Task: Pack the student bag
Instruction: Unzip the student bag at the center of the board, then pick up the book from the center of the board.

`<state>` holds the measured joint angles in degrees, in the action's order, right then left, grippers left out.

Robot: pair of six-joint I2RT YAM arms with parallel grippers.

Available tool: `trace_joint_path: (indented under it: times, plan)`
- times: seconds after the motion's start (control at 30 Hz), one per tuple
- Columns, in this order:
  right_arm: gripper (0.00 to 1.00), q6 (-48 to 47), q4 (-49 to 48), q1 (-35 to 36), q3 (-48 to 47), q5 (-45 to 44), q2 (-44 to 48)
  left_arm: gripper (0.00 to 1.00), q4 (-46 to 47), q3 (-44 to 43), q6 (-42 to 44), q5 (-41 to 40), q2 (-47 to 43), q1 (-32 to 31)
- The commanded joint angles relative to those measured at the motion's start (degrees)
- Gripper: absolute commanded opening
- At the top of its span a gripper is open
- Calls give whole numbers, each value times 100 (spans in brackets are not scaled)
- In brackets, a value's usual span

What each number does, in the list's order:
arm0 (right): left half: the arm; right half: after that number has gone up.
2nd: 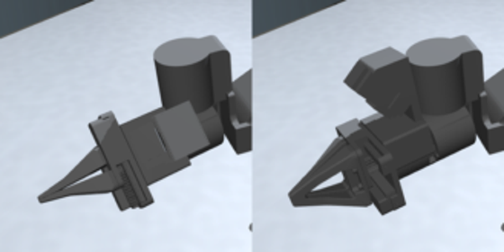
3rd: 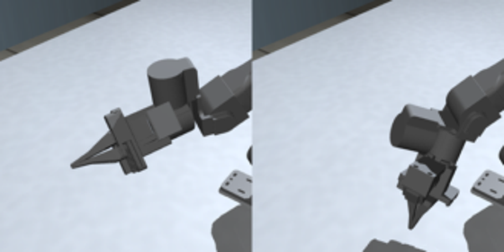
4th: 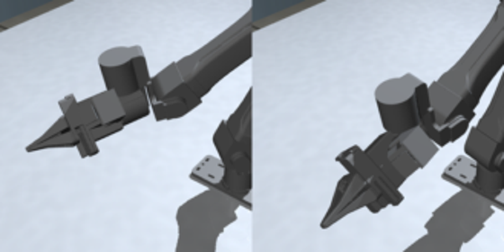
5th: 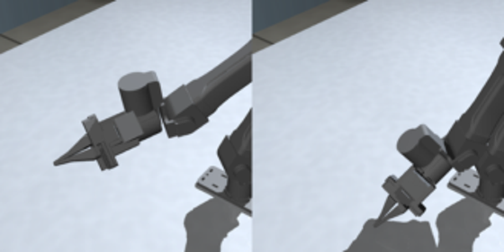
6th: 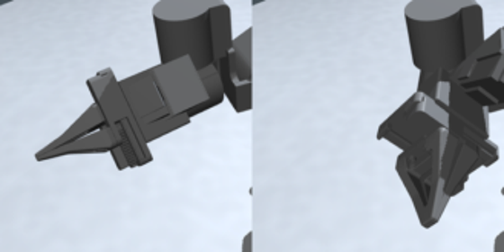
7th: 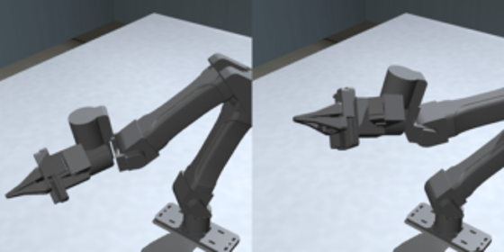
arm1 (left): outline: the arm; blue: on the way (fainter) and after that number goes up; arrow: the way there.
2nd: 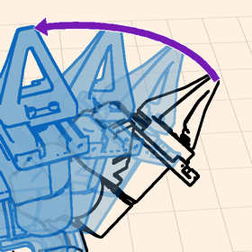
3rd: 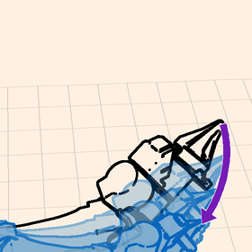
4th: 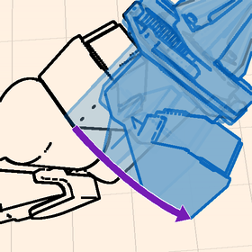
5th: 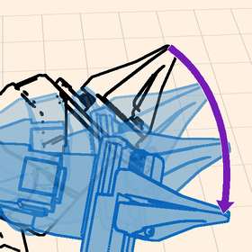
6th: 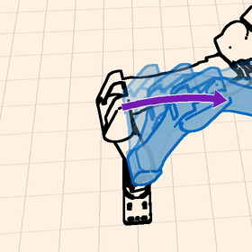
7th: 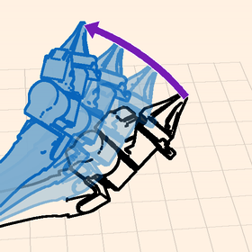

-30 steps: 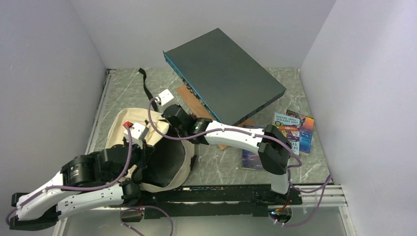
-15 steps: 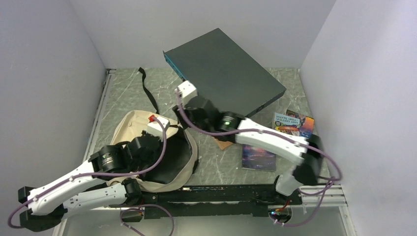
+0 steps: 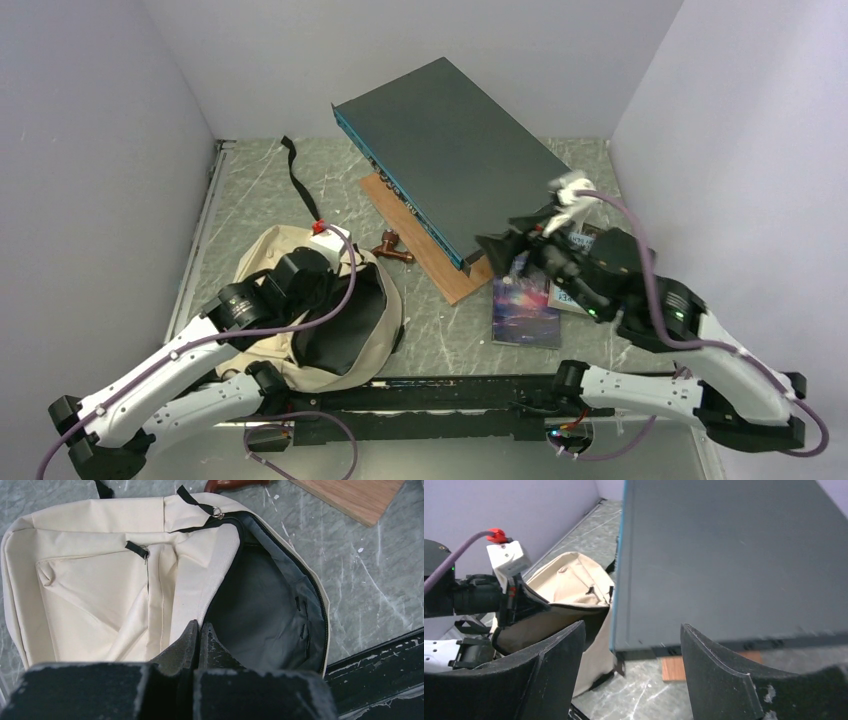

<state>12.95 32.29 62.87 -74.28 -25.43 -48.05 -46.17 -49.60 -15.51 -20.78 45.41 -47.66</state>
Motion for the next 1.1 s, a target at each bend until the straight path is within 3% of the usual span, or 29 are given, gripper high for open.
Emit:
trace_joint_path:
  times: [0.0,0.13,0.2,0.37,0.47,0.57,0.67,0.73,0.87,0.97,1.07]
  plan:
    - [73,690,1132,5,144,-757,845,0,-22,-68,129,236,-173,89]
    - [75,1031,1765,3,111,-685,1336,1,-67,-110,13,434,-274,114]
    - [76,1131,2010,4,208,-354,1488,13,-144,-237,-29,441,-274,108]
    - [84,1258,1957,6,753,965,1908,55,-332,-677,-139,603,-498,108]
    - [85,1530,2196,4,756,1073,1998,64,-47,-891,-261,1163,-755,110]
    - [86,1939,2459,5,825,725,2247,66,931,-757,-487,2665,-845,109]
    - [86,2199,2421,6,997,479,2637,71,3267,176,-1583,4008,-849,-111]
    - [86,2220,2253,6,1037,444,2830,74,5072,1286,-2286,3446,-891,-790]
    - [86,2127,2076,-1,980,356,2863,78,7674,2425,-2352,1089,-262,-2523]
    - [86,2043,2141,-1,872,297,2611,78,8637,2475,-2917,369,897,-2889]
    - [86,2006,2143,6,866,311,2430,78,8586,2140,-3847,-72,2015,-3029]
